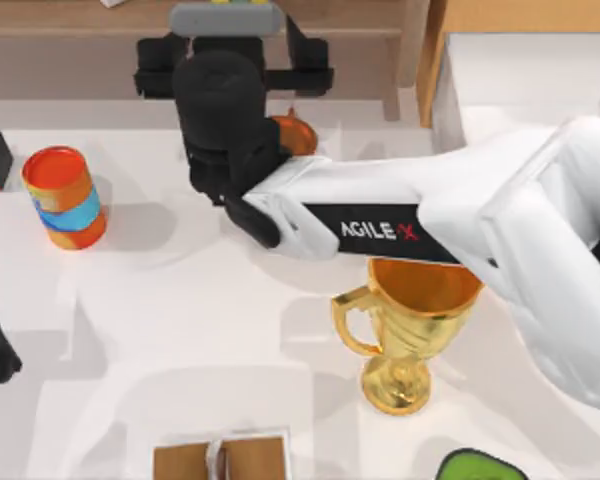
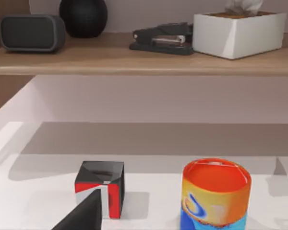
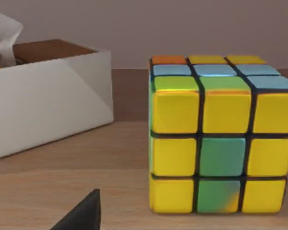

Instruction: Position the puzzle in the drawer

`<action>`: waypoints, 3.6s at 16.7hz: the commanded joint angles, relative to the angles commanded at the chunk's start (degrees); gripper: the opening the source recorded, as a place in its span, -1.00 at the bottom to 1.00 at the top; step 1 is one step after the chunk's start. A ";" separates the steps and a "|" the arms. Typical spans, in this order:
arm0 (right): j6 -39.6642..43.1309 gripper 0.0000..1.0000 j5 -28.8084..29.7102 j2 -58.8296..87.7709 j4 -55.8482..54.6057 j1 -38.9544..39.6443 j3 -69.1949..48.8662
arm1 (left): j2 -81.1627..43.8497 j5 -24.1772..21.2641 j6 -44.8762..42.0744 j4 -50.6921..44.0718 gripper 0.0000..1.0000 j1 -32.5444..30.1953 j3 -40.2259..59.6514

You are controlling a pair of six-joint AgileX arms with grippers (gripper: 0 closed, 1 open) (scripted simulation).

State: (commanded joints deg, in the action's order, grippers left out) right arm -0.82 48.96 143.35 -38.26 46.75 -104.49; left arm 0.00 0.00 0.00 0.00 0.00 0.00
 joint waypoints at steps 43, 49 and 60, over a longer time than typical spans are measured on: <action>0.19 -1.00 -4.31 9.77 10.12 -4.58 -20.60 | 0.00 0.00 0.00 0.00 1.00 0.00 0.00; 0.14 -1.00 -3.42 5.71 9.65 -3.55 -15.67 | 0.00 0.00 0.00 0.00 1.00 0.00 0.00; 1.50 -1.00 -3.90 1.40 16.63 -1.54 -15.30 | 0.00 0.00 0.00 0.00 1.00 0.00 0.00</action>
State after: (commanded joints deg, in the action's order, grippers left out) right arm 0.68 45.06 144.74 -21.63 45.20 -119.79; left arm 0.00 0.00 0.00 0.00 0.00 0.00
